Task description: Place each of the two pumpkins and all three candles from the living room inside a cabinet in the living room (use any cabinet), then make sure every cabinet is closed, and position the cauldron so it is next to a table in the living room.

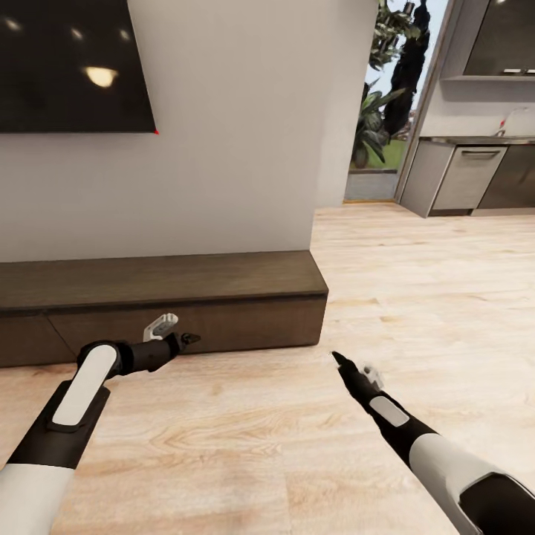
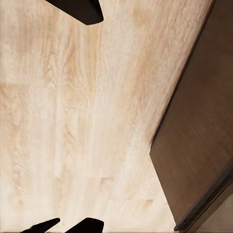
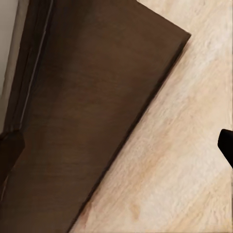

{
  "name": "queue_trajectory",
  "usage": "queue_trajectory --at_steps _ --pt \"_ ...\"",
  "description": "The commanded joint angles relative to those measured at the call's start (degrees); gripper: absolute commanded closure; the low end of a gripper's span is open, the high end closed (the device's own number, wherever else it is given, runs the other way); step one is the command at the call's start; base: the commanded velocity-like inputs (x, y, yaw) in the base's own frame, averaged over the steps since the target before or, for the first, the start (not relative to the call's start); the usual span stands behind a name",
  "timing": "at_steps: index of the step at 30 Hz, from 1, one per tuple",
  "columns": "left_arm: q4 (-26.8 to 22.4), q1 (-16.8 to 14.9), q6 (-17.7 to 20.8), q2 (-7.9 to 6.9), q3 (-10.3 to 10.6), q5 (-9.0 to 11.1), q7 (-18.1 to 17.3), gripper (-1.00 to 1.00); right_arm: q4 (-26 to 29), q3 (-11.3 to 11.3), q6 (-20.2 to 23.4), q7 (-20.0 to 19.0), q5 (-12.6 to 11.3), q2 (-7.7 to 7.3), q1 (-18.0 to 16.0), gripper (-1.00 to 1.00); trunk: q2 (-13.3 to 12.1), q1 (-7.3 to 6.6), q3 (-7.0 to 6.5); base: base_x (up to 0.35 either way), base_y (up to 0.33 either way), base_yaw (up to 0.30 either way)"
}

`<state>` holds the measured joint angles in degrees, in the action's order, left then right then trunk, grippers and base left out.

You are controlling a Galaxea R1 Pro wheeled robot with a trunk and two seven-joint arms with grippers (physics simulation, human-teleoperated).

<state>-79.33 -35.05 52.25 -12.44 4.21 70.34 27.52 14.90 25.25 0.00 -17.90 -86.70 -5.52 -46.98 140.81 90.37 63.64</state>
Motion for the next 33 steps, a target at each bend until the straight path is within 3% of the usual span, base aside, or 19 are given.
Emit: queue_trajectory --at_steps 1,4,7,10,13,17,22,33 --pt "-0.05 -0.03 0.00 -0.11 0.09 0.76 0.59 -1.00 -0.47 0.38 -1.41 -0.40 -1.21 -0.09 -0.04 -1.00 0.02 -0.01 0.05 0.000 0.000 0.000" --pt "-0.04 -0.05 0.03 -0.17 0.14 1.00 0.57 -1.00 -0.50 0.34 -4.32 -1.57 -2.36 -0.31 -0.04 -1.00 0.02 -0.01 0.05 0.000 0.000 0.000" --pt "-0.01 -0.03 0.04 -0.16 0.18 1.08 0.58 -1.00 -0.56 0.28 -2.43 -4.59 -2.84 -0.35 -0.04 -1.00 0.02 -0.01 0.05 0.000 0.000 0.000" --pt "0.04 -0.02 0.05 -0.16 0.18 1.11 0.54 -1.00 -0.66 -0.79 0.36 -8.09 -5.21 -0.35 -0.04 -1.00 0.02 -0.01 0.05 0.000 0.000 0.000" --pt "-0.02 -0.02 0.05 -0.13 0.25 1.11 0.53 -1.00 -0.65 -1.21 0.82 -8.81 -6.18 -0.34 -0.04 -1.00 0.02 -0.01 0.05 0.000 0.000 0.000" --pt "-0.04 -0.02 0.05 -0.06 0.39 1.11 0.52 -1.00 -0.65 -1.27 1.17 -8.90 -6.15 -0.78 -0.04 -1.00 0.02 -0.01 0.05 0.000 0.000 0.000" --pt "-0.04 -0.02 0.05 -0.04 0.44 1.11 0.52 -1.00 -0.47 -0.77 1.63 -9.56 -5.90 -3.10 -0.04 -1.00 0.02 -0.01 0.05 0.000 0.000 0.000" --pt "-0.04 -0.03 0.05 0.05 0.62 1.11 0.52 -1.00 -0.49 -0.64 1.02 -9.50 -5.85 -3.45 -0.04 -1.00 0.02 -0.01 0.05 0.000 0.000 0.000"
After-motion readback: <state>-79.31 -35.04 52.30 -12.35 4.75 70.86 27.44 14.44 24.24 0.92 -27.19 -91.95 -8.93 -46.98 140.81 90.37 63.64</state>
